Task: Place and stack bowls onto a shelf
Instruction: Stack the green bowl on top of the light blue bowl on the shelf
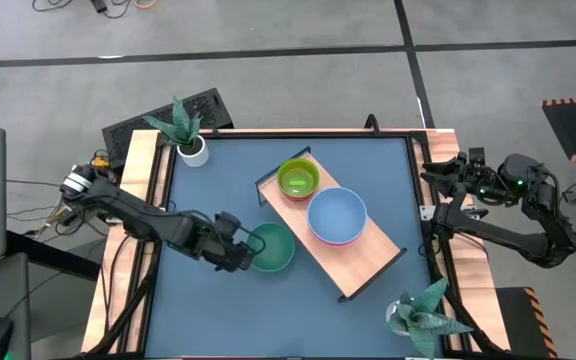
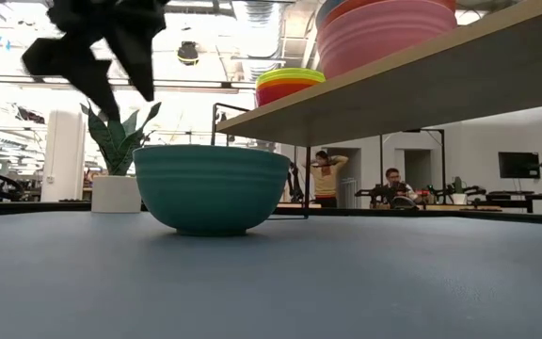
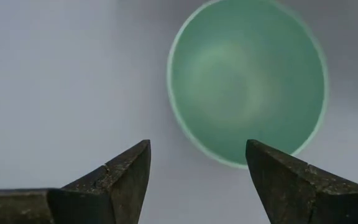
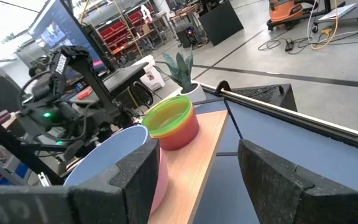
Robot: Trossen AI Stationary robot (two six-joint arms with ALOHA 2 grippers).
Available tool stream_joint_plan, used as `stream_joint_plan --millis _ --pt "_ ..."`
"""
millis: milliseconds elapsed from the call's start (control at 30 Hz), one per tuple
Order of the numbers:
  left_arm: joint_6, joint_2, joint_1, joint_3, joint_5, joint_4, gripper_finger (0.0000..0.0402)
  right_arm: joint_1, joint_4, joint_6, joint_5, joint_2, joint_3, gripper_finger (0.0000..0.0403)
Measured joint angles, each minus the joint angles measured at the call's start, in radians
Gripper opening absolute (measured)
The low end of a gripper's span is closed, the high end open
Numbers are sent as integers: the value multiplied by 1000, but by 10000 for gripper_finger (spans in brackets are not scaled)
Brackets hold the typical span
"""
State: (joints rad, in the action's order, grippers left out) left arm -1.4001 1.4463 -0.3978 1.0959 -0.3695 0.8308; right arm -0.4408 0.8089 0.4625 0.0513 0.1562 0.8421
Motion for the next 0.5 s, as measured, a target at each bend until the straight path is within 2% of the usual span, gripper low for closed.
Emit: stream_joint_plan --millis 167,300,500 --pt "-44 -35 16 -87 17 -61 247 0 -1 0 0 0 0 245" --pt "-1 -23 40 -89 -20 -100 247 0 0 0 0 0 0 245" --pt "66 0 111 -89 -18 -134 247 0 0 5 0 0 0 245"
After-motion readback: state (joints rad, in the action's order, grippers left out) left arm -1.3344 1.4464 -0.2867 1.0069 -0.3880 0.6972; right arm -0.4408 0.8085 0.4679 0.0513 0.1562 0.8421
